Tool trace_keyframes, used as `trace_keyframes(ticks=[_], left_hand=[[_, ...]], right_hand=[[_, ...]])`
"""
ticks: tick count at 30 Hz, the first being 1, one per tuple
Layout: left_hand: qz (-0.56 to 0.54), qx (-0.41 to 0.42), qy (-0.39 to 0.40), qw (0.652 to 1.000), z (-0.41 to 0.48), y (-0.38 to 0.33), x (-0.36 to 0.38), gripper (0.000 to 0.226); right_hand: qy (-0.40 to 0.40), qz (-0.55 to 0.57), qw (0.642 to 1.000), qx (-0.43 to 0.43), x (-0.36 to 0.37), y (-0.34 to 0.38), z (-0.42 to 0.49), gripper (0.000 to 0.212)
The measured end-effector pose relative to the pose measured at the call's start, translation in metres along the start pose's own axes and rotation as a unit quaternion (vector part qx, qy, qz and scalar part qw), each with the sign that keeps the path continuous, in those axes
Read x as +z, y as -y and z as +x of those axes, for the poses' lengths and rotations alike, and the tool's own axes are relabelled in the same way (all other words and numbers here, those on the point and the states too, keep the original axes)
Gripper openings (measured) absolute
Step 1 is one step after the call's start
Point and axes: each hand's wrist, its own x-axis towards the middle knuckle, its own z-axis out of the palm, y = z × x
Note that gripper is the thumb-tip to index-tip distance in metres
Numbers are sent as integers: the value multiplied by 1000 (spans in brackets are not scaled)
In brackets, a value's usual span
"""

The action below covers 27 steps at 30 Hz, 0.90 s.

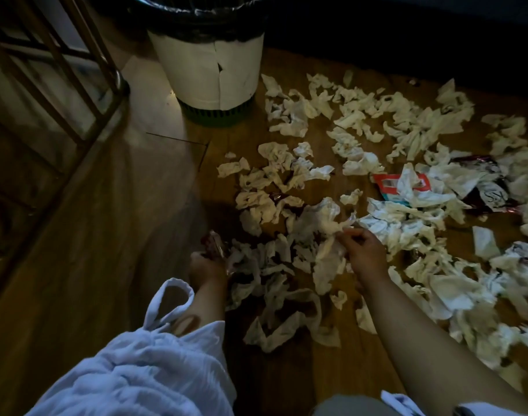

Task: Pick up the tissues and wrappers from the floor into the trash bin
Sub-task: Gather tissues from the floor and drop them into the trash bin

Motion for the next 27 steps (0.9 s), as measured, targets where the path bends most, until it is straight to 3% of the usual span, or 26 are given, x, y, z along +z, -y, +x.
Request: trace_keyframes(ticks=[3, 6, 8, 11, 14, 18, 21, 24, 27], left_hand=[[-71, 59, -2, 996, 5, -3, -10, 24], [-129, 88, -6, 988, 8, -9, -21, 24], [-157, 93, 58, 981, 7, -15, -21, 23], [-20, 167, 148, 975, 1, -20, -7, 9], [132, 206, 179, 953, -6, -17, 15, 29], [173, 195, 188, 947, -17, -12, 30, 42], [156, 153, 178, 960, -21, -11, 34, 39], [111, 115, 160, 974, -23, -13, 31, 31], [95, 112, 133, 980, -26, -13, 29, 31]], right_hand=[[-3, 32, 999, 28, 1, -5, 4, 37], [24, -55, 998, 33, 14, -11, 8, 38], [78, -144, 986, 16, 25, -14, 7, 36], [183, -320, 929, -30, 36, -28, 6, 38], [201, -429, 880, -10, 35, -49, 1, 30], [195, -418, 887, -29, 23, -67, 0, 20], [157, -354, 921, -47, 16, -49, -6, 23], [126, -311, 938, -86, 10, -44, -7, 45], [149, -294, 939, -98, 8, -44, -8, 63]])
